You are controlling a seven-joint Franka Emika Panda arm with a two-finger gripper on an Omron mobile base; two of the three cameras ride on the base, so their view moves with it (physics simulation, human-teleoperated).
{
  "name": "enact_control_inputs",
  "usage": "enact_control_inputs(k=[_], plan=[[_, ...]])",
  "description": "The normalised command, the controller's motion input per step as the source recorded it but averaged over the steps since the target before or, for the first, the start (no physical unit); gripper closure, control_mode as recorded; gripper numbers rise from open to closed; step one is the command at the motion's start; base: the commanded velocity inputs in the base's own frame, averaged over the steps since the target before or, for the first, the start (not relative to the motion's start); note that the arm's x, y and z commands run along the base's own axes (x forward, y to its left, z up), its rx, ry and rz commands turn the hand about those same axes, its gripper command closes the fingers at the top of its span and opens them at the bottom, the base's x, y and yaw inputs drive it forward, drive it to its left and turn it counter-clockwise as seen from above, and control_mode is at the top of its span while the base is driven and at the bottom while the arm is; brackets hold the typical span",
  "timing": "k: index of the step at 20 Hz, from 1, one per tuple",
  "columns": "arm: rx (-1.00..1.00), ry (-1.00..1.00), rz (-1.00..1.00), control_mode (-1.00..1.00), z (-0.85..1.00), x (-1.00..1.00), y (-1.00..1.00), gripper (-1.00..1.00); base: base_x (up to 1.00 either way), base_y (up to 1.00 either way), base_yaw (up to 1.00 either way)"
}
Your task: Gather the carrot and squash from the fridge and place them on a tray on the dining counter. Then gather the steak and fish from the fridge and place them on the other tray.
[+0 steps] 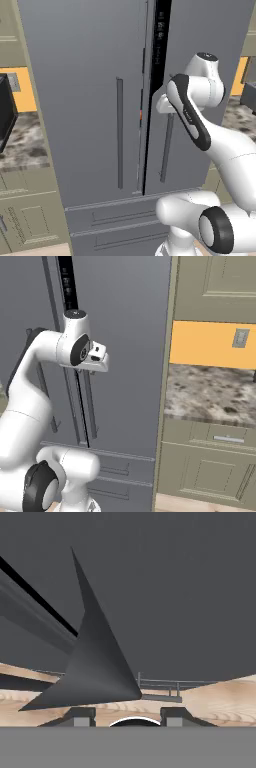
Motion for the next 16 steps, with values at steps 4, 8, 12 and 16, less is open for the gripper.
enact_control_inputs(k=[4,8,12,16], plan=[[0.0,0.0,0.0,1.0,0.0,-0.01,0.0,-1.0,-0.01,0.21,0.0],[0.0,0.0,0.0,1.0,0.0,0.0,0.0,-1.0,0.0,0.55,0.0],[0.0,0.0,0.0,1.0,0.0,0.0,0.0,-1.0,-0.13,0.35,-0.01],[0.0,0.0,0.0,1.0,0.0,0.0,0.0,-1.0,-0.09,0.3,0.0]])
